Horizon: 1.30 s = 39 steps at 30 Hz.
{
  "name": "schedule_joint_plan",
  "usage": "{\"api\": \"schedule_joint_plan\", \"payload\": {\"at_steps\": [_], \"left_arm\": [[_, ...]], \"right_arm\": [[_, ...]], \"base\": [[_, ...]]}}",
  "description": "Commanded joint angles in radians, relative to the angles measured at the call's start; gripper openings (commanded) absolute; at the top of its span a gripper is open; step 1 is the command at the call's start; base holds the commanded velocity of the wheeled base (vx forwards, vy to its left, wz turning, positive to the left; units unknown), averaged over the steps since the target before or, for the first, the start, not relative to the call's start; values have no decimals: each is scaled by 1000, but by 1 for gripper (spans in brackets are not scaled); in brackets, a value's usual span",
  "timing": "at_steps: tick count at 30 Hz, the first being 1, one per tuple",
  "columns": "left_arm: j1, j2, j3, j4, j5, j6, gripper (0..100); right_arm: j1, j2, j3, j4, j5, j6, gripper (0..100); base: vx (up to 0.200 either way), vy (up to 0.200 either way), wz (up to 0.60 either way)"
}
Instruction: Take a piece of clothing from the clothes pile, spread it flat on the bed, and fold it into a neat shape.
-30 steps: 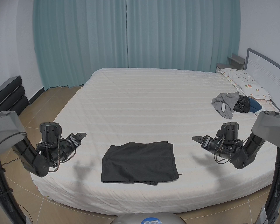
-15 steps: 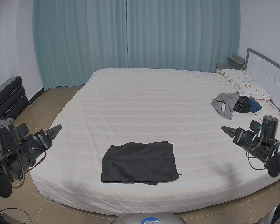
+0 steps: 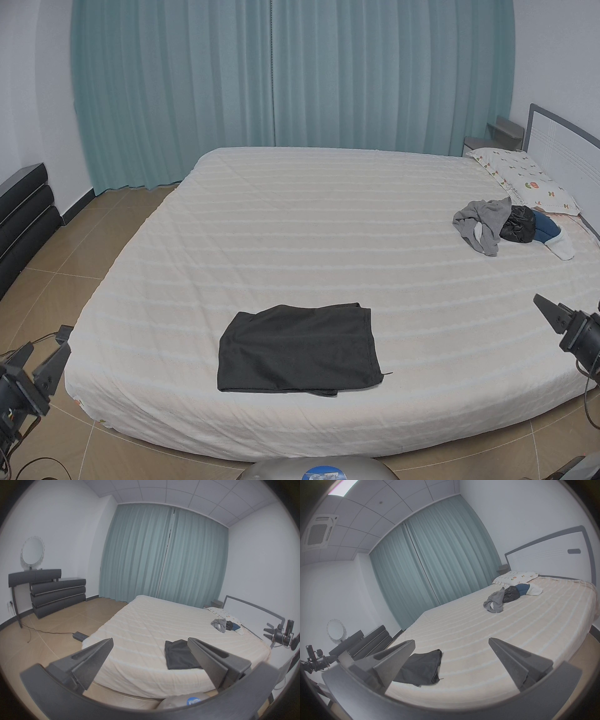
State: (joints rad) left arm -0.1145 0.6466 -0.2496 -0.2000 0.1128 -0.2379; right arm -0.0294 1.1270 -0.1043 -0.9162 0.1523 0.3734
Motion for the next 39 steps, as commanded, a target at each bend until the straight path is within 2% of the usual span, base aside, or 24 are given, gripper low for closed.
{"api": "schedule_joint_plan", "payload": {"at_steps": [1,2,5,8,11,13,14,17,18,19,21,23,24,26,28,34,36,39], "left_arm": [[12,-499,-79,401,18,121,100],[12,-513,-85,419,18,120,100],[16,-553,-83,459,21,120,100],[18,-553,-86,461,24,103,100],[18,-553,-86,461,45,86,100],[18,-553,-86,461,45,86,100],[27,-553,-86,461,68,86,100],[82,-567,-89,475,71,89,100],[133,-587,-91,510,68,92,100],[142,-594,-89,521,67,94,100],[131,-607,-89,522,62,100,100],[122,-636,-79,525,54,107,100],[116,-647,-57,521,41,140,100],[116,-647,-14,504,30,193,100],[116,-647,26,447,28,209,100],[116,-647,248,113,24,255,100],[116,-647,250,93,25,259,100],[116,-647,248,137,-13,264,100]], "right_arm": [[-12,-589,69,349,56,-57,100],[0,-625,51,405,58,-67,100],[69,-796,-41,714,56,-103,100],[124,-946,-94,950,55,-154,100],[154,-1038,-118,1100,46,-214,100],[154,-1038,-118,1100,46,-214,100],[152,-1027,-118,1093,-11,-215,100],[152,-1027,-104,1083,-37,-228,100],[151,-1027,-95,1076,-56,-249,100],[151,-1027,-87,1070,-77,-274,100],[147,-1027,-57,1024,-142,-375,100],[149,-1027,-29,985,-168,-418,100],[149,-1027,14,930,-188,-441,100],[147,-1027,87,850,-209,-446,100],[147,-1027,104,833,-246,-441,100],[146,-1027,104,856,-301,-393,100],[146,-1027,104,856,-310,-392,100],[146,-1027,101,836,-293,-396,100]], "base": [[0,0,0],[0,0,0],[0,0,0],[0,0,0],[0,0,0],[0,0,0],[0,0,0],[0,0,0],[0,0,0],[0,0,0],[0,0,0],[0,0,0],[0,0,0],[0,0,0],[0,0,0],[0,0,0],[0,0,0],[0,0,0]]}}
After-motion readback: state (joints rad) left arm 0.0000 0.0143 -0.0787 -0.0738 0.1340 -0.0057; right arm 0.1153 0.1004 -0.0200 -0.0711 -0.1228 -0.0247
